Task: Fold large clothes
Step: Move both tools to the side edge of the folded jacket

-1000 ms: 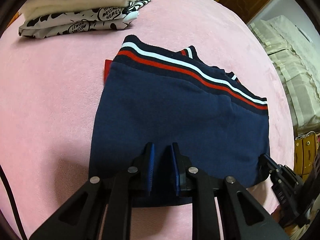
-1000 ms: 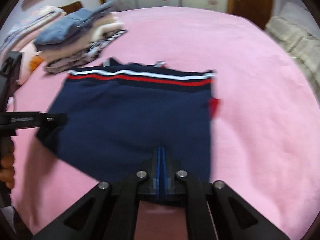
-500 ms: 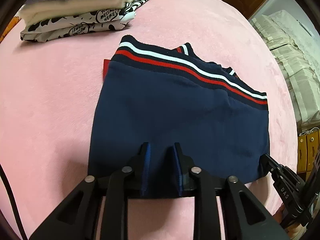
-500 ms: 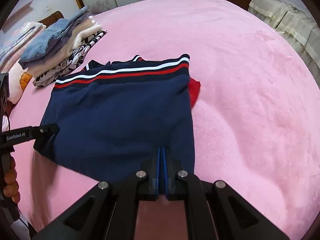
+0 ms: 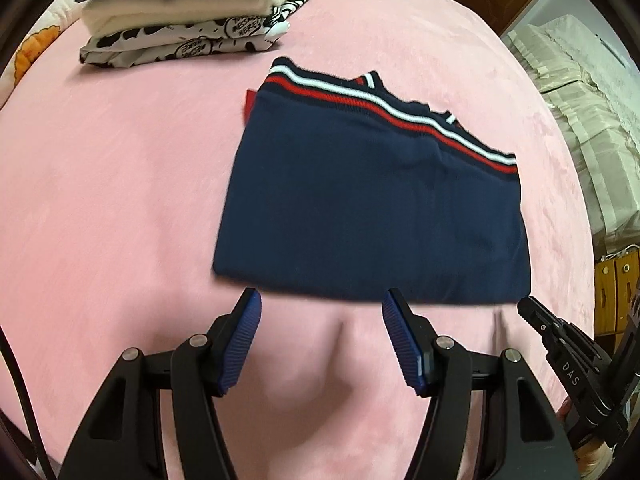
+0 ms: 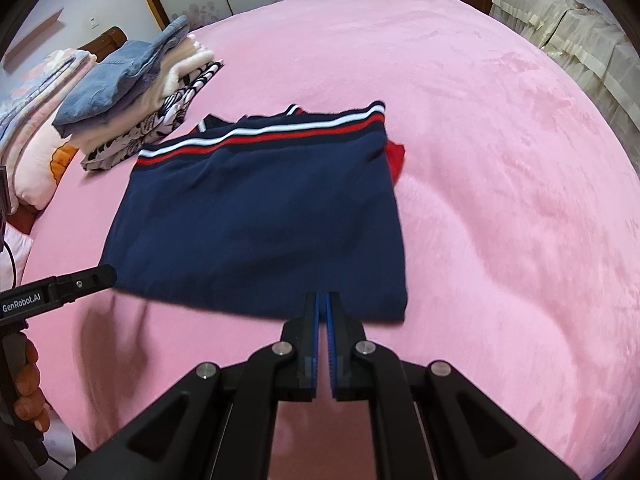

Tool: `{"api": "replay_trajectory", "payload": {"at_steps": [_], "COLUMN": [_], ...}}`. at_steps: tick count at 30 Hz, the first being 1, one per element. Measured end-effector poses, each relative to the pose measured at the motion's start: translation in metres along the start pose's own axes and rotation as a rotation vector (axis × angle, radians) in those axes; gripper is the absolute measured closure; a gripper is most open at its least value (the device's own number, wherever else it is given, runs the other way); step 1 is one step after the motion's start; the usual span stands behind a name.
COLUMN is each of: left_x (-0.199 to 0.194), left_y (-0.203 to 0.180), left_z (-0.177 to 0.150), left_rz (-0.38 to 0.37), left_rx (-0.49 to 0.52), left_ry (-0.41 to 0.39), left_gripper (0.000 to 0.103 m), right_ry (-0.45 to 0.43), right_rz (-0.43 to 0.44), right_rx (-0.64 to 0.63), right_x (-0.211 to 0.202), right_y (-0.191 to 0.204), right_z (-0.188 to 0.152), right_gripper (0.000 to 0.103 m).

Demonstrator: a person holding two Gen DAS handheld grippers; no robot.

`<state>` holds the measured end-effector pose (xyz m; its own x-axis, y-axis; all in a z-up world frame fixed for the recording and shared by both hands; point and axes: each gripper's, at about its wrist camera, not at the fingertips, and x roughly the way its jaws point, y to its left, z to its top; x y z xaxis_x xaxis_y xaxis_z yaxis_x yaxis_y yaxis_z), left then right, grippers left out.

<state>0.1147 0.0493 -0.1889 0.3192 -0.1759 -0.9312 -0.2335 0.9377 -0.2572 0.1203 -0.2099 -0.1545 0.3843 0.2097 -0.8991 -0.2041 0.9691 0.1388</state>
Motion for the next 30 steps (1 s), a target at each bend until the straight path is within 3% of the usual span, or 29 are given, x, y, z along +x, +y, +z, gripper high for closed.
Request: {"api": "replay_trajectory", "payload": {"at_steps": [3,6,8,14,20,25,30], "left_x": [-0.007,-0.012,-0.012,-0.002,0.018,0.039,0.055], "left_y": [0.003,0.005,0.006,0.015,0.035,0.051,0.053], "left_z": [-0.014,-0.028,-0.035,-0.053,-0.056,-0.044,-0.030], "left_rz": [-0.005,-0.014,-0.026,-0.150,-0.333,-0.406,-0.431], "left_rx": [0.003,0.011,0.009,-0.052,-0.168,-0.240,-0.247], "left_ry": [0.008,0.014,0.020,0.023,-0.079,-0.167,-0.234], "left_gripper": [0.041,0.041,0.041,0.041,0.041,0.041,0.041], "right_ry": [0.018,0.015,0.004,-0.028,-0.105,-0.154,-0.222], "right_rz": [0.021,0.023,0.018,0.043,0.066,0.088,0.105], "right_rx": [0.008,0.002,-0.009,-0.026,-0.058,-0.065,-0.065], "right_x": [-0.004,-0.011,-0.015,-0.019,-0.015,-0.009,-0.008], "right_y": [0.006,0.014,0.020,0.035,0.045,0.047,0.050], "right_z": [-0.011,-0.023,-0.031,-0.048,-0.051,-0.048,-0.036], "right_gripper": [0.097,0.085,0.083,0.082,0.082,0.082,0.082]}}
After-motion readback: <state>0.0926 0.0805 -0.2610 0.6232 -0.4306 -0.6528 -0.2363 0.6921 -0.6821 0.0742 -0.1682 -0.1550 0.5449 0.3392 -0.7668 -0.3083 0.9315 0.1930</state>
